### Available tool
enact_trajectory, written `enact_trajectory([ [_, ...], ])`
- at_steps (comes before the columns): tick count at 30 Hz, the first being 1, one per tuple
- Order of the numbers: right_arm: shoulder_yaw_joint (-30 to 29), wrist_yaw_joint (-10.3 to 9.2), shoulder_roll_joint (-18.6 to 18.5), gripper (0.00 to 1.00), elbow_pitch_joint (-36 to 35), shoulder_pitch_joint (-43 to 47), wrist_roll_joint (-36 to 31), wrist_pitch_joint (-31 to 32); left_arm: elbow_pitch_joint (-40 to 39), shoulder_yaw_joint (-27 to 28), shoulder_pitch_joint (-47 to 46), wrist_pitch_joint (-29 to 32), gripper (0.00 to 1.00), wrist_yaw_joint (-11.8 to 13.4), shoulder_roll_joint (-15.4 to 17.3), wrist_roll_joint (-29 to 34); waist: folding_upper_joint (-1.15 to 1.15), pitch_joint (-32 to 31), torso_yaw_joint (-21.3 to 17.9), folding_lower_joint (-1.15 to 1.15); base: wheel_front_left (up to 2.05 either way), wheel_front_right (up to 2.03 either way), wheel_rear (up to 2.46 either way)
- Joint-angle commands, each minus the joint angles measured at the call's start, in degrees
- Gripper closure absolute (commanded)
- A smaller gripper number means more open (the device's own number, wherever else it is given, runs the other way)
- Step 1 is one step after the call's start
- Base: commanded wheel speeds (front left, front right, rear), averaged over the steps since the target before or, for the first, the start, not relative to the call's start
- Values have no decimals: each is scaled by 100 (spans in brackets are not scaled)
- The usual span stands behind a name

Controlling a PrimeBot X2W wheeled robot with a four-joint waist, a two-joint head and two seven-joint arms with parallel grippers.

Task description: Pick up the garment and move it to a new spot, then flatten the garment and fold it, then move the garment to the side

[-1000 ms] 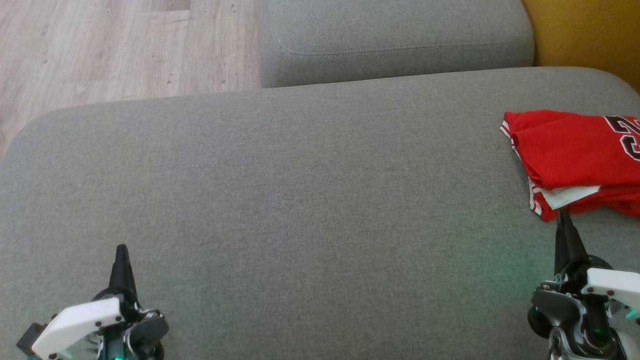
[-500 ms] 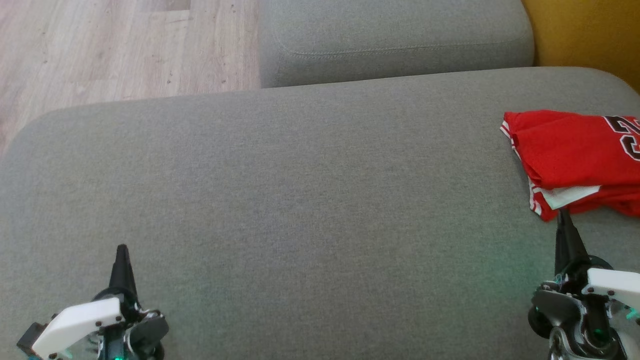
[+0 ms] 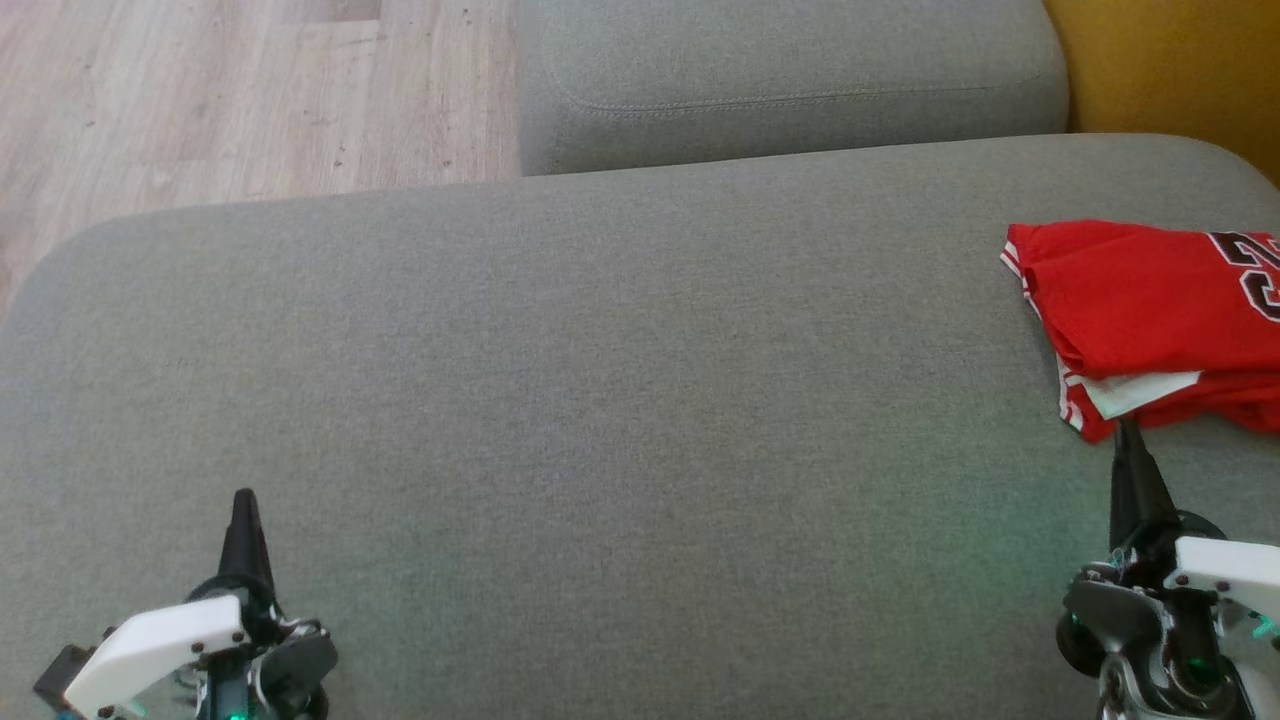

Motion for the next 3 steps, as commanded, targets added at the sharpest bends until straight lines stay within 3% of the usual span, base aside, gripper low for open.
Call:
enact_trajectory([
  [1, 97, -4, -47, 100, -178, -279, -42, 23, -162, 206, -288, 30, 100, -36, 38, 51, 0, 0, 0, 0, 0, 0, 0],
  [3, 95, -4, -45, 100, -178, -279, -44, 25, -161, 208, -289, 32, 100, -36, 37, 53, 0, 0, 0, 0, 0, 0, 0],
])
